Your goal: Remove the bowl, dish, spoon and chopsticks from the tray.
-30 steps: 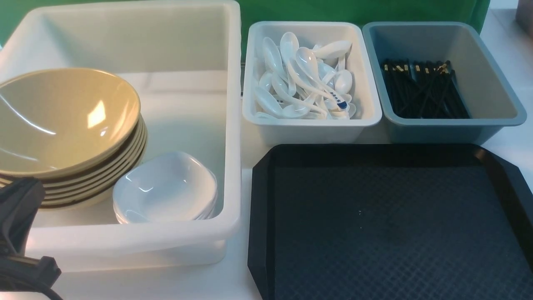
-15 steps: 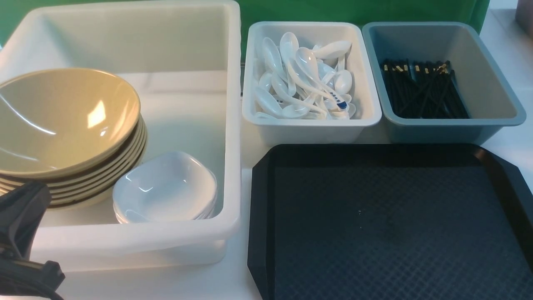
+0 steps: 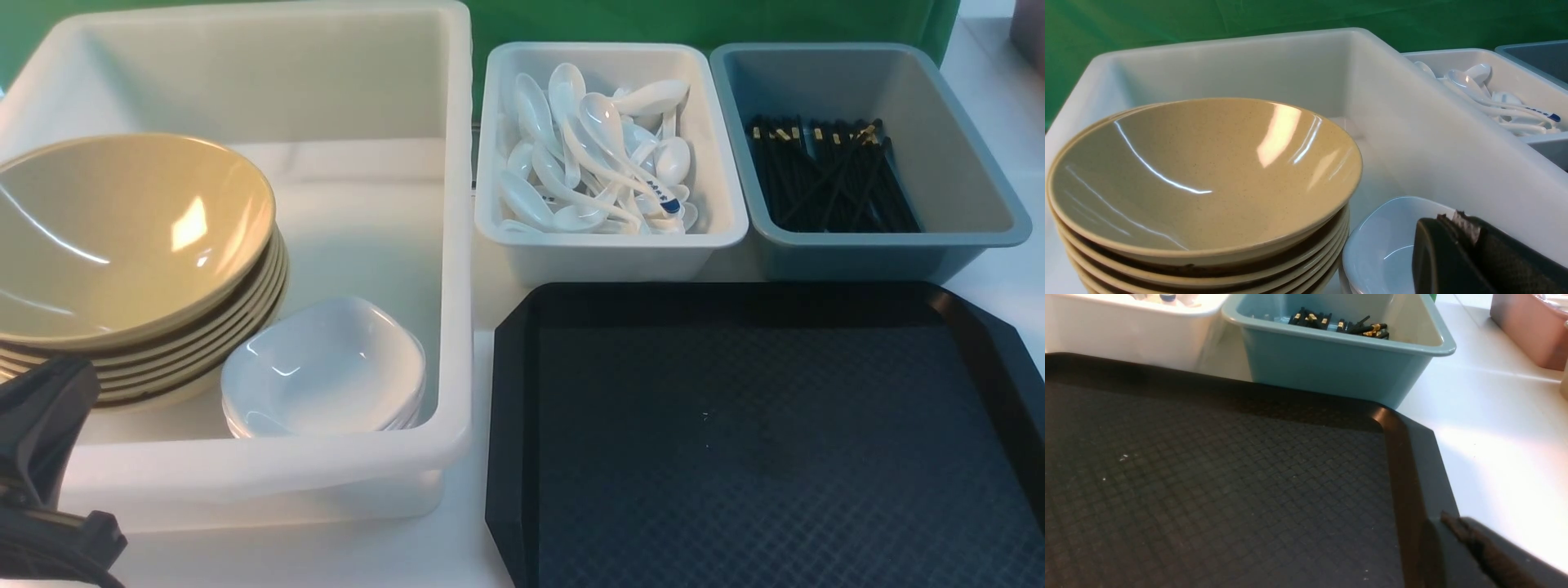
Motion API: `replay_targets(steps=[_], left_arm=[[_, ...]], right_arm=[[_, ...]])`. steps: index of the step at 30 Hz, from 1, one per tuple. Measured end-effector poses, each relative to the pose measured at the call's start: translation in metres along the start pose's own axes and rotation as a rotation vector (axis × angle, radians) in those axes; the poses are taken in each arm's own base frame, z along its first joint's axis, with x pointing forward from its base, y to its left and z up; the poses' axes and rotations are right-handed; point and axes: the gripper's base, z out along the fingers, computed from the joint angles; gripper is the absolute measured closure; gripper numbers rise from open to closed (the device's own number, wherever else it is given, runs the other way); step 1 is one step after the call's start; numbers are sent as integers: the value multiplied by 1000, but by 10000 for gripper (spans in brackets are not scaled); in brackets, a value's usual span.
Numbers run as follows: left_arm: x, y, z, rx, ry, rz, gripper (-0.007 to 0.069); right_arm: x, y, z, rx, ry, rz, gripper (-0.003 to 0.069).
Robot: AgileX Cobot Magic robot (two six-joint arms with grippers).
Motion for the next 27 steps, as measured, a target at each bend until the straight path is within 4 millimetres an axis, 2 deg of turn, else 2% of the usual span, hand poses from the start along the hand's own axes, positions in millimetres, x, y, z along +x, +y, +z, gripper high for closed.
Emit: replay_targets(steps=[5, 10, 13, 18, 23, 27], left_arm=[[3, 0, 0, -2, 0, 0, 633], [17, 0, -9, -18, -47, 10, 633], [29, 0, -17, -36, -100, 15, 633], [59, 4, -20, -118, -99, -7, 633], [87, 8, -16, -172, 13, -88, 633], [96, 10, -16, -199, 72, -164, 633]], right_arm=[[0, 0, 0, 0, 0, 0, 597], [0, 0, 0, 0, 0, 0, 595], [0, 0, 0, 0, 0, 0, 589], [0, 0, 0, 0, 0, 0, 582], [0, 0, 0, 0, 0, 0, 579], [0, 0, 0, 0, 0, 0, 575]])
